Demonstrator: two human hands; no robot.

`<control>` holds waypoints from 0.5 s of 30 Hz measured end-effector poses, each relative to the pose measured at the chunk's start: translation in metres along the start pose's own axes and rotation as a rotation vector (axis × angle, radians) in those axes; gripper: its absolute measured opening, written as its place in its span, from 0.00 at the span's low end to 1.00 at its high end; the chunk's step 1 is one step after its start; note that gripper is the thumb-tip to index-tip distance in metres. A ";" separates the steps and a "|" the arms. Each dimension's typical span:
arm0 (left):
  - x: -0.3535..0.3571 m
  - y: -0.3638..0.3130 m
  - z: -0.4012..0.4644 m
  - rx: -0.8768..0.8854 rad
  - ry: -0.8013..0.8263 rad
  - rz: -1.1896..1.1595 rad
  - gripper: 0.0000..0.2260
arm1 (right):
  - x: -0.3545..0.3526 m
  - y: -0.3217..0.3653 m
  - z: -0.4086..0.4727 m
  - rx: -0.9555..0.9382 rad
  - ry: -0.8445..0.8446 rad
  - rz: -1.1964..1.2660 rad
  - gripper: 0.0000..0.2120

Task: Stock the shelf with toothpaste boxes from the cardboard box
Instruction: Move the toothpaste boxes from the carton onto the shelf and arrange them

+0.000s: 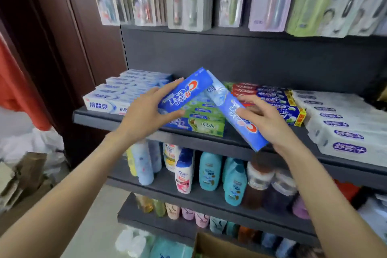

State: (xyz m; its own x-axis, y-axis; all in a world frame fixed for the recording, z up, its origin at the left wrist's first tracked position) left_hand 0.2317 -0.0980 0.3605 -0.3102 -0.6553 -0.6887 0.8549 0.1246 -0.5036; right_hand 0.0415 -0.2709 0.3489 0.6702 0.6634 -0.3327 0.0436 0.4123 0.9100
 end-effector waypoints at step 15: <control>-0.020 0.096 0.131 0.368 0.068 0.267 0.32 | 0.035 0.004 0.090 0.189 -0.274 0.133 0.15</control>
State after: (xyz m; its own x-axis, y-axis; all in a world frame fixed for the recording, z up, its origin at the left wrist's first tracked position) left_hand 0.3747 -0.1706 0.3944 -0.0754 -0.5841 -0.8081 0.9956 0.0016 -0.0940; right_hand 0.1317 -0.3022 0.3632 0.8522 0.5005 -0.1525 0.0615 0.1936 0.9791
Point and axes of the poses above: each hand's wrist, its own z-axis towards the middle knuckle, its own x-axis out of the palm, y = z × x, the point moved 5 cm from there along z, towards the middle knuckle, and after that the axes turned 4 degrees about -z, right-handed, at the moved point
